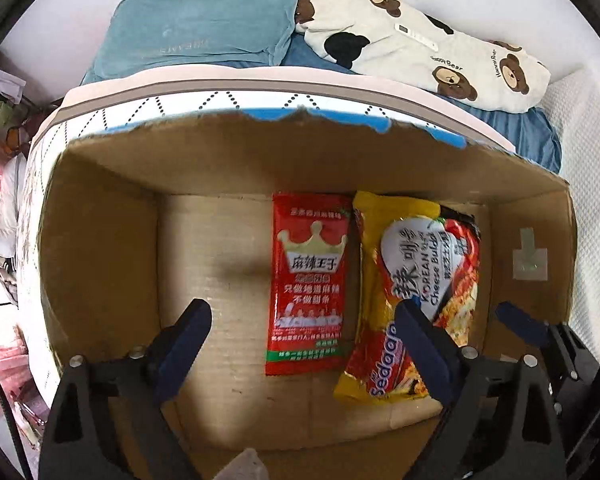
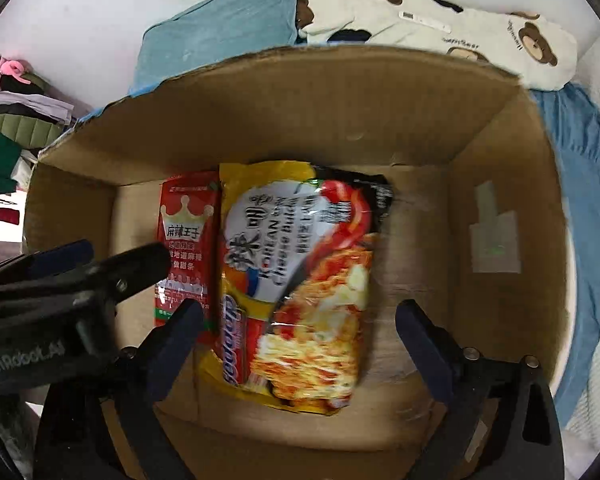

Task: Organize snacks
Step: 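Grasp the yellow GUOBA chips with left tool while right tool grasps the orange CUICUIJIAO bag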

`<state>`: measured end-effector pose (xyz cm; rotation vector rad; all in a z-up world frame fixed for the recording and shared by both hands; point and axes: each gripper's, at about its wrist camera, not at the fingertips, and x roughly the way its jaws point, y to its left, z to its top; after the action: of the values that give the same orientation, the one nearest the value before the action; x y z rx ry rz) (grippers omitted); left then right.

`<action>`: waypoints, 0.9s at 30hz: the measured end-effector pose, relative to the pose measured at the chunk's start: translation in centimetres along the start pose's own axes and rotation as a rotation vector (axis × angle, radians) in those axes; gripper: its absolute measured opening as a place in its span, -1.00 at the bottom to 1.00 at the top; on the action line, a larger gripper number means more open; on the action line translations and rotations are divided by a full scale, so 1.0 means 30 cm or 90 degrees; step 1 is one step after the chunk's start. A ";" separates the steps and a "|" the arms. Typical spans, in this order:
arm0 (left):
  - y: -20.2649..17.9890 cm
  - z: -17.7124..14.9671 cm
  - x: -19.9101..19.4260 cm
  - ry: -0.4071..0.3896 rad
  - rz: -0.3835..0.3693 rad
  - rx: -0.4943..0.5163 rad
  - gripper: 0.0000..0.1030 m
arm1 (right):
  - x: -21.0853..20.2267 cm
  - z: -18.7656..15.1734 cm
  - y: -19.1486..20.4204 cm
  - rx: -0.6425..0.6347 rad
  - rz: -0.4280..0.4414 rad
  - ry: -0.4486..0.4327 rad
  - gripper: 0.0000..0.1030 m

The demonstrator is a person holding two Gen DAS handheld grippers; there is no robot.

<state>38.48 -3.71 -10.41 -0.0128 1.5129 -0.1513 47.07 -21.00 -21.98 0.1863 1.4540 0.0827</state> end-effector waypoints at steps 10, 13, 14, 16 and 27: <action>0.018 -0.118 -0.027 -0.068 0.012 -0.013 0.83 | -0.126 -0.180 -0.025 -0.011 -0.051 -0.054 0.92; 0.026 -0.182 -0.041 -0.080 0.013 -0.016 0.83 | -0.168 -0.223 -0.021 -0.009 -0.058 -0.061 0.92; 0.027 -0.204 -0.046 -0.082 0.014 -0.015 0.83 | -0.174 -0.241 -0.021 -0.009 -0.057 -0.062 0.92; 0.025 -0.245 -0.053 -0.090 0.013 -0.013 0.83 | -0.189 -0.264 -0.026 -0.009 -0.057 -0.062 0.92; -0.002 -0.439 -0.183 -0.155 -0.011 0.002 0.83 | -0.349 -0.464 -0.016 -0.005 -0.044 -0.105 0.92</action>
<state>25.10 -2.04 -5.73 -0.0402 1.2690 -0.1602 32.02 -22.19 -13.29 0.1330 1.2948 0.0174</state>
